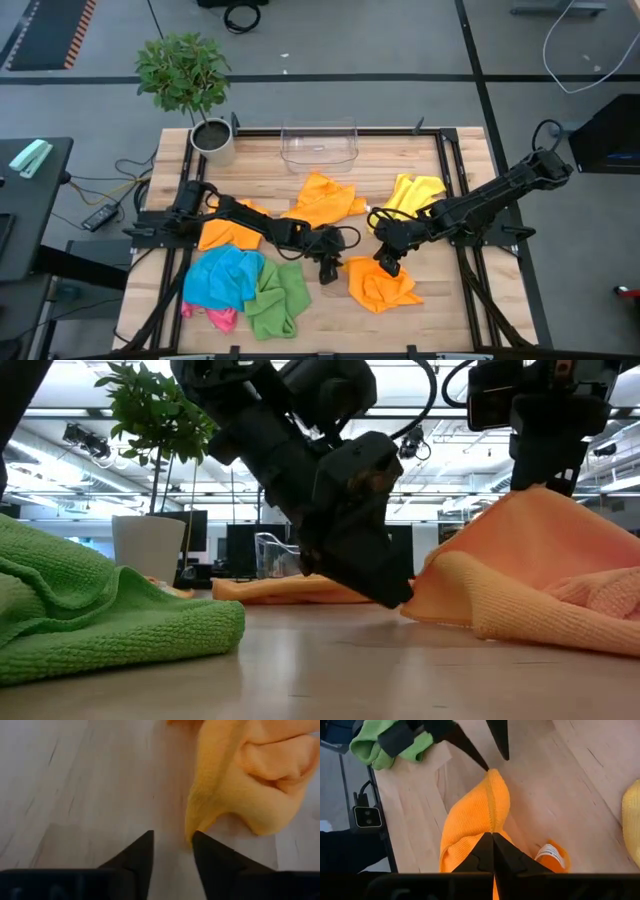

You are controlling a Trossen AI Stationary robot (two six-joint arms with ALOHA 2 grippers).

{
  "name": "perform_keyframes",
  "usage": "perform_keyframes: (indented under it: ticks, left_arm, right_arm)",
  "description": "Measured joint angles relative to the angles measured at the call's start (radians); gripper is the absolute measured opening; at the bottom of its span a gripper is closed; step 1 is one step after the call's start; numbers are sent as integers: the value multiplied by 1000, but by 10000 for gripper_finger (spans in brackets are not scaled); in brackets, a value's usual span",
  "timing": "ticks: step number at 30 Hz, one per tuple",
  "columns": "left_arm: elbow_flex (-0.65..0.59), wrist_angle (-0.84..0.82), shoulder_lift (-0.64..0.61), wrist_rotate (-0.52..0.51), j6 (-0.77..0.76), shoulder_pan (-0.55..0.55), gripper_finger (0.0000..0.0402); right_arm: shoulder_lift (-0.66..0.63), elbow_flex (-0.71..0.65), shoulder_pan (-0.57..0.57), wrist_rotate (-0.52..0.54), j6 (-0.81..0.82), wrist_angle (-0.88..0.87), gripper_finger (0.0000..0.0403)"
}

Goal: Fold microfiber towels
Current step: Fold the bottom orange towel on the table

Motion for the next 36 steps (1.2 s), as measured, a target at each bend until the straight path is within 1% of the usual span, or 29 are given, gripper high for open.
perform_keyframes:
  ticks: [5, 6, 10, 13, 16, 19, 21, 24, 27, 36]
  left_arm:
    - [0, 30, 15, 0, -44, 0, 21]
    - [1, 41, 20, 0, -48, 0, 12]
    - [0, 24, 27, 8, -45, 0, 8]
    - [1, 7, 26, 9, -44, 0, 6]
    - [2, -4, 23, 35, -43, 1, 5]
    - [2, -9, 23, 70, -43, 3, 4]
    - [2, -10, 23, 83, -44, 3, 3]
    - [2, -12, 23, 90, -44, 0, 3]
    - [2, -13, 23, 94, -44, -1, 3]
    - [2, -16, 22, 99, -70, -1, 2]
  right_arm:
    - [0, 0, 0, 33, 23, 0, 27]
    - [0, 0, 0, 40, 22, 0, 31]
    - [0, 0, -5, 44, 20, 0, 51]
    - [-10, 0, -17, 0, -2, -9, 73]
    - [-44, 0, -20, -13, -90, -77, 101]
    - [-72, 0, -22, 23, -194, -217, 128]
    - [-77, -12, -45, 21, -288, -245, 141]
    - [-58, -41, -101, -64, -469, -186, 149]
    - [-22, -56, -156, -128, -626, -143, 146]
    - [50, -56, -312, -331, -875, -137, 135]
